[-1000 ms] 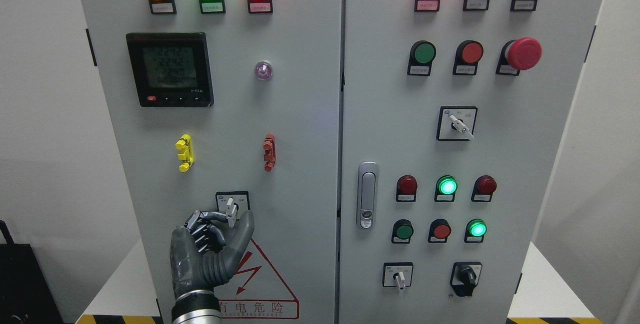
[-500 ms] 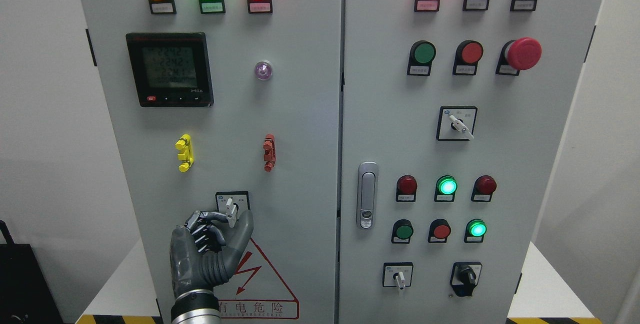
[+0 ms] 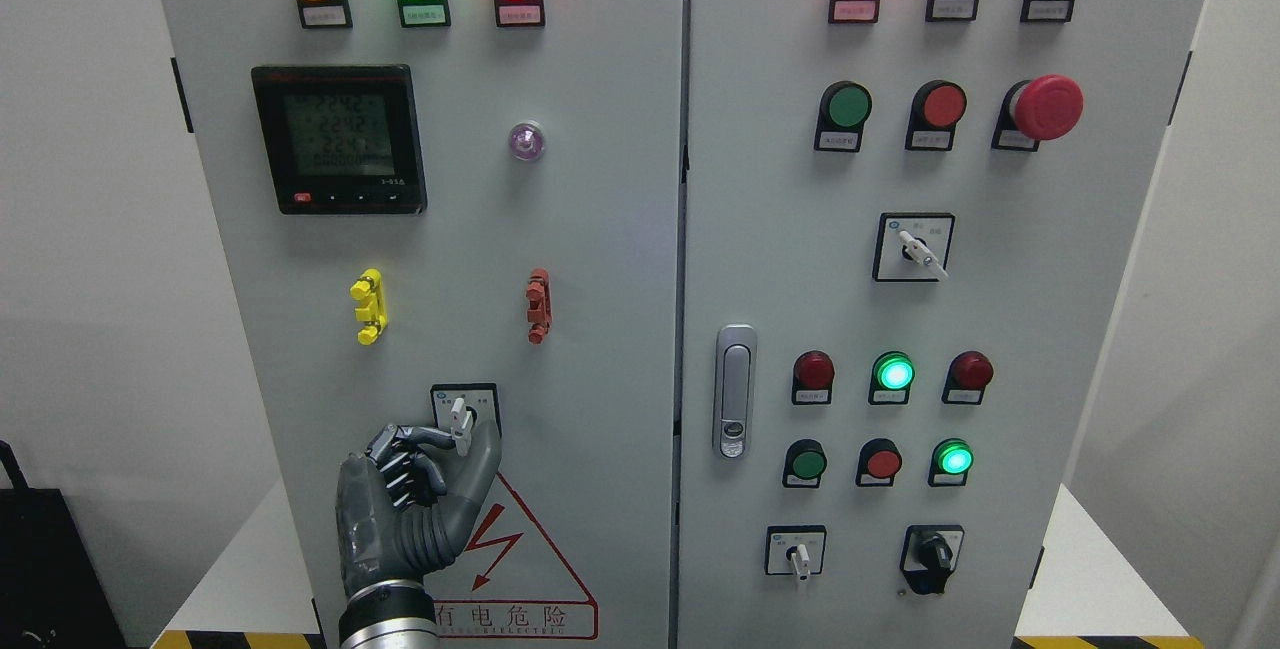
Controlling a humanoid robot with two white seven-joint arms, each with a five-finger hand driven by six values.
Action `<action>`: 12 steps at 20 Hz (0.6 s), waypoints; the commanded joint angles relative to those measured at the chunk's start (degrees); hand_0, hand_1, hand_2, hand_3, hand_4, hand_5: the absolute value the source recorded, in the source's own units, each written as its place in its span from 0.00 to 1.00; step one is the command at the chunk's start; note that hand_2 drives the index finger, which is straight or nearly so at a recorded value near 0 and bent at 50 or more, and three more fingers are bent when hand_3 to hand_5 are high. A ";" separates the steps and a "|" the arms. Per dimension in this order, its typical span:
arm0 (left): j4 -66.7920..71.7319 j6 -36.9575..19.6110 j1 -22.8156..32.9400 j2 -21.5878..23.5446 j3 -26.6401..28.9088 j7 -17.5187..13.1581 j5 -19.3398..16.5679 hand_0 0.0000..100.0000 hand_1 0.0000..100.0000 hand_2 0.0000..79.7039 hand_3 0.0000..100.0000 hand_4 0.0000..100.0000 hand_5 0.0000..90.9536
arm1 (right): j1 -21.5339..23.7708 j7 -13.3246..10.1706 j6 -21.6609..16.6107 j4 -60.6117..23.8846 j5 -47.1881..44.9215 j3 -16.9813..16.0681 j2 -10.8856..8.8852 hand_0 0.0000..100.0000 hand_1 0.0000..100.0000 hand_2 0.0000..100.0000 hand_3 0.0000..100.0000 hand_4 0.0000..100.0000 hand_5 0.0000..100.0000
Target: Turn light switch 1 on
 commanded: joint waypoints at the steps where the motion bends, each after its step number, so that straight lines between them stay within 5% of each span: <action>1: -0.10 0.01 -0.02 0.02 0.14 0.12 0.04 0.08 0.65 0.71 0.99 0.96 0.96 | 0.00 0.04 -0.05 0.00 0.00 0.00 0.00 0.05 0.00 0.00 0.00 0.00 0.00; 12: -0.01 0.10 -0.63 -0.07 -0.04 0.03 0.13 0.12 0.63 0.72 1.00 0.96 0.96 | 0.00 -0.05 -0.05 0.00 0.00 0.00 0.00 0.05 0.00 0.00 0.00 0.00 0.00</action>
